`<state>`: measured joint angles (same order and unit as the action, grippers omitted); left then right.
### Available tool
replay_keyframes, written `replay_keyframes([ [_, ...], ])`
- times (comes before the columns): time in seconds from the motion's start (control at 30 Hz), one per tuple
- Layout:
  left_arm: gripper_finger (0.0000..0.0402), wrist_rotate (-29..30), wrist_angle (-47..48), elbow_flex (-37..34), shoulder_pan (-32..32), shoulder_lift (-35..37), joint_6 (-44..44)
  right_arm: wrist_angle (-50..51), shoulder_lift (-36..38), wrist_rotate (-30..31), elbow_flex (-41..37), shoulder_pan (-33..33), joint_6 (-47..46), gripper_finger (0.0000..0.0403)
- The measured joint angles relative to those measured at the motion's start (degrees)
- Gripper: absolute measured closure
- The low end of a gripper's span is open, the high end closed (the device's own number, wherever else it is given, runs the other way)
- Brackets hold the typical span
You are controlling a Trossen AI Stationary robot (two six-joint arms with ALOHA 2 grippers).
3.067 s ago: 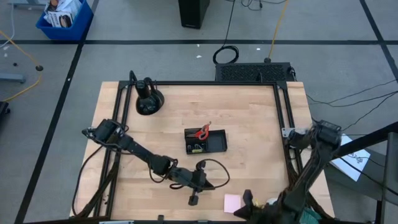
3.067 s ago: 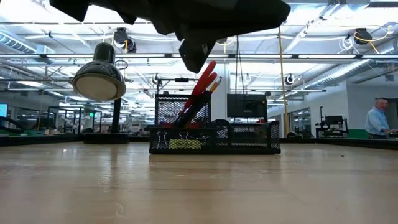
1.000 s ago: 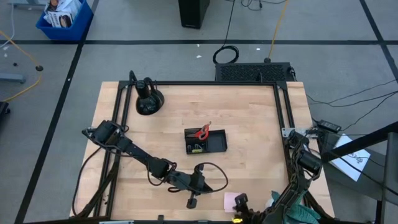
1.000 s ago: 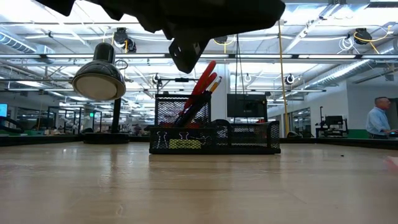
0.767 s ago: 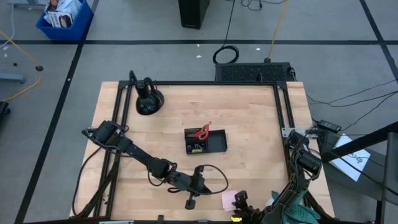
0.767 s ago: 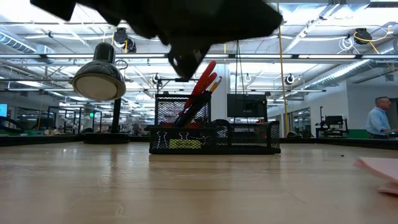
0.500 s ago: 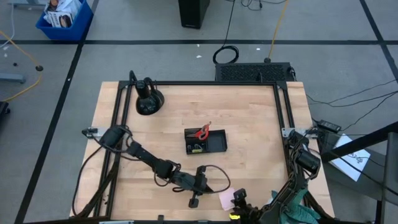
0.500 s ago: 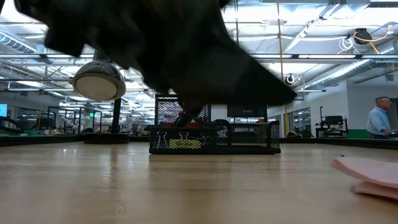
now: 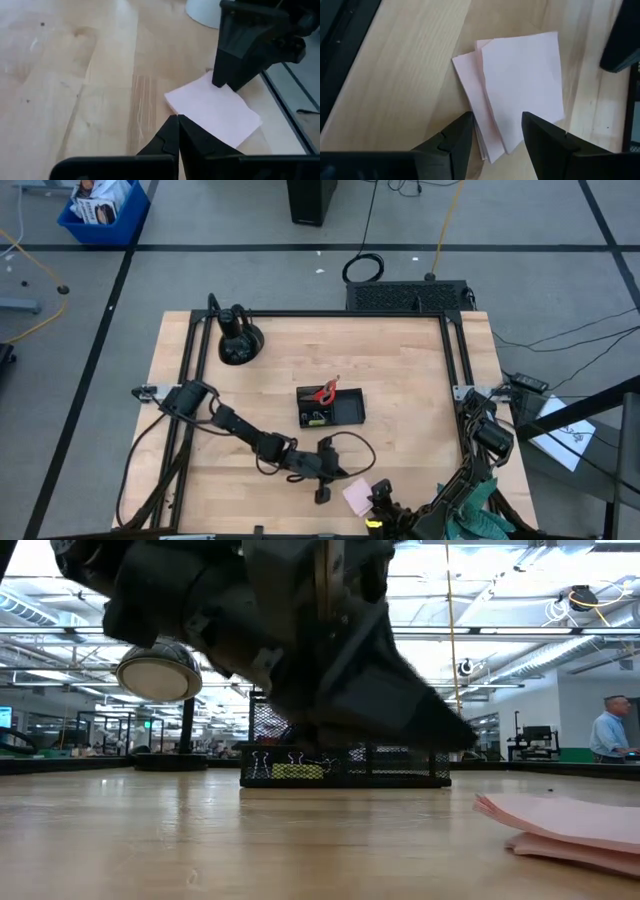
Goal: Pick and place office supplies into organizer
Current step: Put the pink sticky notes into the black desk organizer
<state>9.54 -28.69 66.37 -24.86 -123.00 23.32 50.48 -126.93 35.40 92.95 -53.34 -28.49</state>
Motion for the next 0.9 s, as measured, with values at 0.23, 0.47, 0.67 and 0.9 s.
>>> replay_keyframes([
  [0.23,0.0397,0.85,1.10,1.93,-2.03,-2.75,2.39,-2.57,-0.31,-0.40,-0.07,0.22,3.82,0.0239],
  [0.47,0.0398,0.27,10.60,10.12,-3.24,-6.59,1.20,-4.34,-0.63,2.22,-0.30,0.85,5.03,0.0239],
  [0.67,0.0397,-0.96,13.14,12.74,-3.19,-7.87,0.56,-4.66,-0.63,2.19,-0.38,1.26,5.57,0.0239],
  [0.9,0.0388,-0.96,13.60,12.70,-2.79,-7.87,0.38,-4.89,-0.65,2.09,-0.39,1.18,5.20,0.0269],
])
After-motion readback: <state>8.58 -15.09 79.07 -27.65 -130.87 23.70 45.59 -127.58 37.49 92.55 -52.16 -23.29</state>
